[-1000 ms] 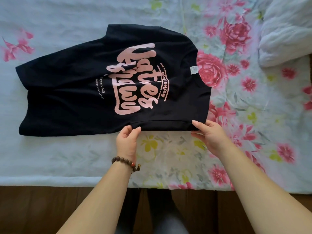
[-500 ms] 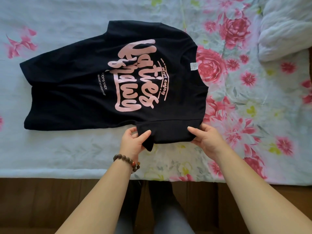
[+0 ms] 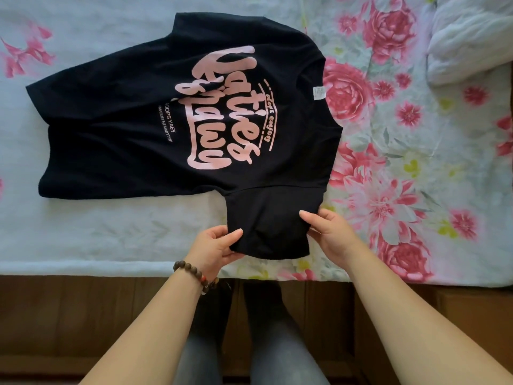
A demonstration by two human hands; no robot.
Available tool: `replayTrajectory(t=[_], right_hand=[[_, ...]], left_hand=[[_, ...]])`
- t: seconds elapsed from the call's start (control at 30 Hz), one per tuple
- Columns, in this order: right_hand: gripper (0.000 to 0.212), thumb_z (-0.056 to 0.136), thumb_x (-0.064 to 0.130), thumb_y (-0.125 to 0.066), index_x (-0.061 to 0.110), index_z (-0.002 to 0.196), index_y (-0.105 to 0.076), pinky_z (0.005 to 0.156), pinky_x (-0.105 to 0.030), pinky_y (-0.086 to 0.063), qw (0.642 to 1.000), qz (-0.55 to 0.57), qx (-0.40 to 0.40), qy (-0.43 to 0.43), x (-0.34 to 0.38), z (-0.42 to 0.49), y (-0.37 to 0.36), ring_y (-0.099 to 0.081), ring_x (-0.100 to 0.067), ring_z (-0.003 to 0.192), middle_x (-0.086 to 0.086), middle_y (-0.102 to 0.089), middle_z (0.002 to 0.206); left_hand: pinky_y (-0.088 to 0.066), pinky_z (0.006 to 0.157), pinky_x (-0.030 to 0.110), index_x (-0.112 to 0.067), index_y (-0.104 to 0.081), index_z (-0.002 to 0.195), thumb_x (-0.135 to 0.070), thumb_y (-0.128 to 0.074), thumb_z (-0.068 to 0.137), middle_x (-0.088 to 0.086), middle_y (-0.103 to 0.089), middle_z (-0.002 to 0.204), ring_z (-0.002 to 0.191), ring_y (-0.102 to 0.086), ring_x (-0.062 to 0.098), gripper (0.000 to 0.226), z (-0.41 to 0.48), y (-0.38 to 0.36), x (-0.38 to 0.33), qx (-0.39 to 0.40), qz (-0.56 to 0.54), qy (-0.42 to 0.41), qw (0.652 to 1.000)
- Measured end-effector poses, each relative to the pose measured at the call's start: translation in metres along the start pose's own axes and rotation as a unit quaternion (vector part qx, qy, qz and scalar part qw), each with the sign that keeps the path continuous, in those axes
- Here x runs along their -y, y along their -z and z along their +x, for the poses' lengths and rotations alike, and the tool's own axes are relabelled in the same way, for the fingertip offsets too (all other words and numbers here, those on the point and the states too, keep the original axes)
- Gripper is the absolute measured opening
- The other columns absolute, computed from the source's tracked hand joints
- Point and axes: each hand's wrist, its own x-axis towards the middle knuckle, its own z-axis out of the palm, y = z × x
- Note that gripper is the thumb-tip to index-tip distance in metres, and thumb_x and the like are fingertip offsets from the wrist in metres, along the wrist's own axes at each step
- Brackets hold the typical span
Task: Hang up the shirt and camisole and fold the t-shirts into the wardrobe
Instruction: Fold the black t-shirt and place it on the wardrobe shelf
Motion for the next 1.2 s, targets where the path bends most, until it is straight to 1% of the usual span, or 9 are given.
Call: replayTrajectory(t=[0.17, 0.33, 0.43, 0.57, 0.7, 0.83, 0.93, 1.03, 1.2], right_hand=[[0.031, 0.089, 0.017, -0.063, 0.013, 0.120, -0.059, 0.087, -0.035, -0.053, 0.999, -0.021, -0.014, -0.048, -0.009, -0.003, 0.004, -0.065, -0.021, 0.106, -0.003, -0.068, 0.116], [0.023, 0.086, 0.015, -0.068, 0.007, 0.106, -0.064, 0.073, -0.033, -0.055, 0.981, -0.163, -0.008, -0.101, -0.025, -0.014, 0.018, -0.067, -0.021, 0.074, -0.007, -0.070, 0.089], [0.027, 0.088, 0.026, -0.066, 0.006, 0.073, -0.055, 0.058, -0.028, -0.046, 0.962, -0.240, -0.061, -0.117, -0.030, -0.015, 0.024, -0.049, -0.012, 0.049, -0.005, -0.052, 0.061], [0.034, 0.089, 0.039, -0.062, 0.009, 0.074, -0.054, 0.058, -0.030, -0.047, 0.900, -0.393, -0.159, -0.102, -0.029, -0.010, 0.025, -0.055, -0.018, 0.058, -0.003, -0.055, 0.064], [0.015, 0.094, 0.027, -0.052, 0.014, 0.095, -0.059, 0.066, -0.026, -0.041, 0.813, -0.501, -0.269, 0.121, -0.012, 0.005, 0.008, -0.055, -0.018, 0.084, 0.000, -0.057, 0.088], [0.033, 0.089, 0.012, -0.057, 0.005, 0.121, -0.060, 0.105, -0.040, -0.038, 0.686, -0.618, -0.194, 0.330, -0.002, 0.054, -0.035, -0.048, -0.029, 0.126, -0.012, -0.056, 0.129], [0.053, 0.098, 0.029, -0.042, 0.015, 0.147, -0.030, 0.119, -0.045, -0.014, 0.628, -0.709, -0.072, 0.314, 0.001, 0.085, -0.050, -0.013, -0.021, 0.147, -0.003, -0.023, 0.157], [0.064, 0.097, 0.055, -0.016, 0.024, 0.150, 0.000, 0.120, -0.043, 0.001, 0.582, -0.769, -0.081, 0.254, 0.001, 0.107, -0.026, 0.008, -0.014, 0.146, 0.006, 0.006, 0.158], [0.068, 0.093, 0.056, -0.008, 0.021, 0.151, -0.005, 0.118, -0.050, -0.007, 0.611, -0.747, -0.190, 0.178, 0.008, 0.099, 0.009, 0.006, -0.013, 0.145, 0.000, -0.003, 0.160]], left_hand=[[-0.058, 0.077, 0.036, -0.005, -0.064, 0.104, -0.010, -0.060, 0.091, 0.011, -0.072, 0.102, 0.091, -0.071, 0.023, 0.014, 0.000, 0.004, 0.003, -0.012, 0.027, 0.010, 1.000], [-0.059, 0.075, 0.037, -0.004, -0.063, 0.105, -0.010, -0.062, 0.089, 0.012, -0.070, 0.105, 0.091, -0.071, 0.023, 0.016, 0.002, 0.007, 0.010, -0.027, 0.031, 0.038, 0.998], [-0.059, 0.074, 0.037, -0.006, -0.062, 0.103, -0.013, -0.066, 0.087, 0.011, -0.069, 0.104, 0.087, -0.072, 0.023, 0.018, 0.005, 0.008, 0.012, -0.056, 0.062, 0.057, 0.995], [-0.057, 0.064, 0.029, -0.011, -0.062, 0.095, -0.025, -0.067, 0.087, 0.011, -0.070, 0.093, 0.075, -0.071, 0.018, 0.017, 0.000, 0.011, 0.007, -0.126, 0.177, 0.006, 0.976], [-0.043, 0.059, 0.018, -0.016, -0.061, 0.081, -0.023, -0.058, 0.093, -0.001, -0.064, 0.078, 0.070, -0.060, 0.010, 0.014, 0.003, -0.002, -0.012, -0.239, 0.355, -0.241, 0.871], [-0.047, 0.098, 0.038, -0.006, -0.068, 0.108, -0.003, -0.058, 0.087, 0.009, -0.066, 0.113, 0.109, -0.058, 0.023, 0.023, 0.049, -0.044, -0.032, -0.193, 0.486, -0.447, 0.725], [-0.015, 0.118, 0.042, -0.013, -0.042, 0.142, -0.014, -0.052, 0.094, 0.009, -0.033, 0.153, 0.144, -0.023, 0.023, 0.049, 0.086, -0.063, -0.045, -0.158, 0.599, -0.429, 0.658], [0.007, 0.119, 0.039, -0.028, 0.004, 0.151, -0.045, -0.024, 0.100, -0.003, 0.009, 0.159, 0.145, 0.012, 0.016, 0.061, 0.116, -0.044, -0.041, -0.173, 0.689, -0.346, 0.613], [0.004, 0.118, 0.035, -0.028, -0.013, 0.151, -0.053, -0.019, 0.094, 0.001, -0.012, 0.158, 0.146, -0.009, 0.020, 0.063, 0.103, -0.027, -0.041, -0.225, 0.692, -0.320, 0.607]])
